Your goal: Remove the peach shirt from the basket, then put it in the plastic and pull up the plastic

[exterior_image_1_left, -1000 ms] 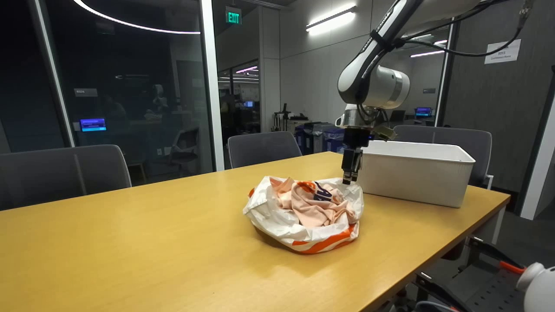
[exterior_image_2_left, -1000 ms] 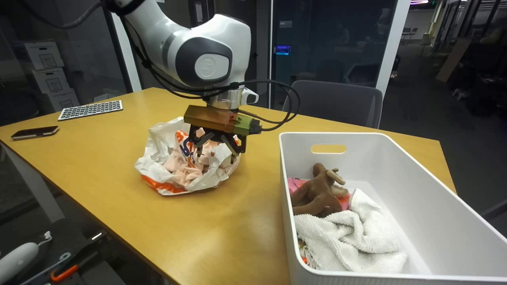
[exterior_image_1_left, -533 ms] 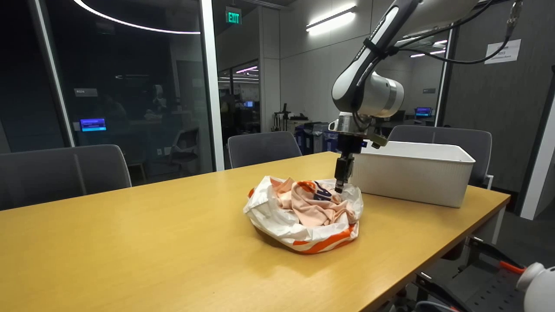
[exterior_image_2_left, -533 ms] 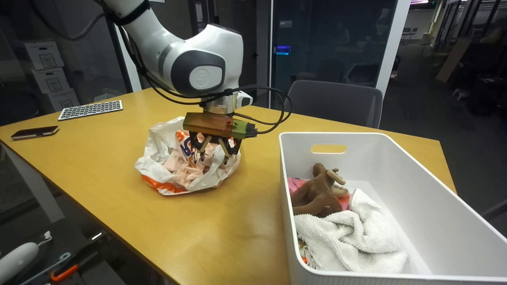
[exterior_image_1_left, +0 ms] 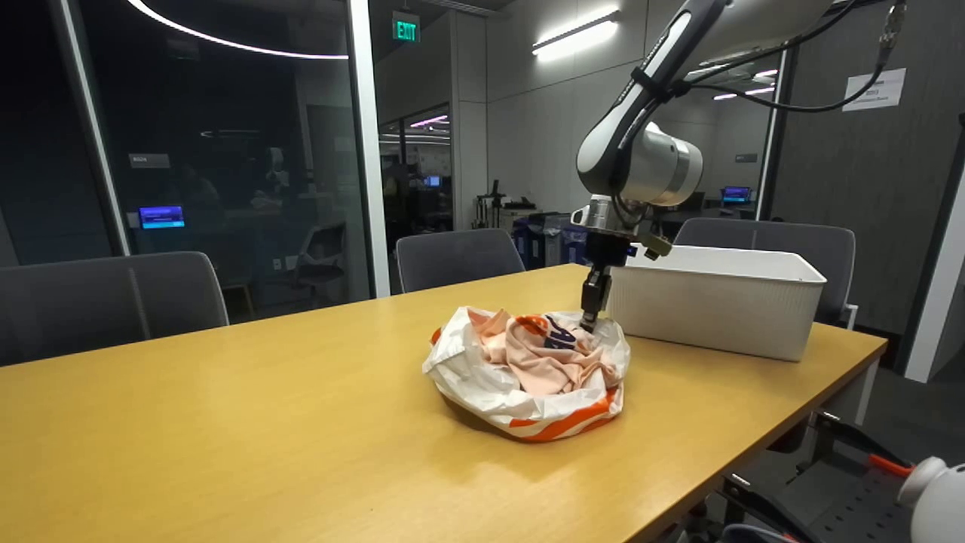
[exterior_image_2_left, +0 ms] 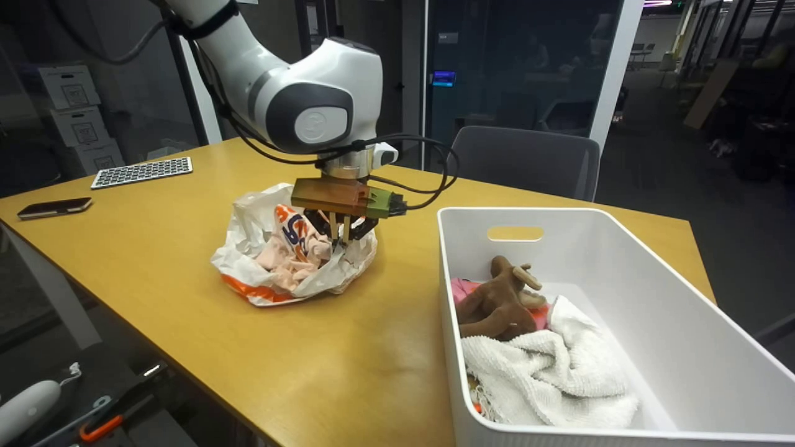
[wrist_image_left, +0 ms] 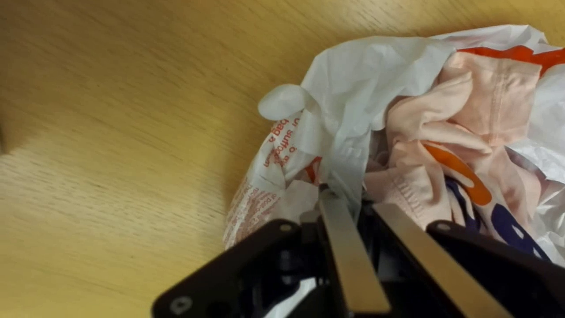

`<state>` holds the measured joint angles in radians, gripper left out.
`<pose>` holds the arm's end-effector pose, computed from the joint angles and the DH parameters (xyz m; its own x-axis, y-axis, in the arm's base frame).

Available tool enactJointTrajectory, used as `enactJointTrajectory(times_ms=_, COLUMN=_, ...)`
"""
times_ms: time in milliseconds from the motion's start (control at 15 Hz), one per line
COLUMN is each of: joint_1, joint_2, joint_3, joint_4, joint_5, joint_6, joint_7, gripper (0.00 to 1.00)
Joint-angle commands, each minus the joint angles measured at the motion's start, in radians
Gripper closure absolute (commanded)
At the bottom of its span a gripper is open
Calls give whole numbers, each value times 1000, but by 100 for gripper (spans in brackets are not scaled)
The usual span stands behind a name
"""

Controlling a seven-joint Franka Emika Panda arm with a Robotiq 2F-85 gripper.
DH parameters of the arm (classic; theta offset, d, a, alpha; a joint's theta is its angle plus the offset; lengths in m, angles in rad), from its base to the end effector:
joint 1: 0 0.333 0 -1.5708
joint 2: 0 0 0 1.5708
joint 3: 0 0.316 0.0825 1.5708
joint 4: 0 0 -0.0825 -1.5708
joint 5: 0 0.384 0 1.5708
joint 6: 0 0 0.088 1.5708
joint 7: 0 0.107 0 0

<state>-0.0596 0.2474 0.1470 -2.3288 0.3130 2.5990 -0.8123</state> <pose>0.5210 0.0407 0.2348 0.8071 0.5734 0.1405 0.5896 -0.7951 -0.1420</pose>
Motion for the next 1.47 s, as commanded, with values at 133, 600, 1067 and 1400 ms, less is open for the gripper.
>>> enactJointTrajectory(times_ms=133, joint_1=-19, joint_2=-32, joint_3=0, joint_4=-7, joint_5=-1, joint_6=4, joint_7=-1, gripper=99)
enactJointTrajectory(times_ms=600, joint_1=-17, joint_2=-200, joint_3=-71, joint_4=22, joint_5=-84, joint_6=-228, joint_7=85, gripper=100)
enactJointTrajectory(times_ms=1067, joint_1=-2, joint_2=-333, joint_3=-153, joint_4=168, joint_5=-31, joint_6=-673, joint_7=75, gripper=99)
enactJointTrajectory(times_ms=1400, joint_1=-2, joint_2=-283, joint_3=-192, joint_4=224, joint_5=28, joint_6=-829, joint_7=57, gripper=98)
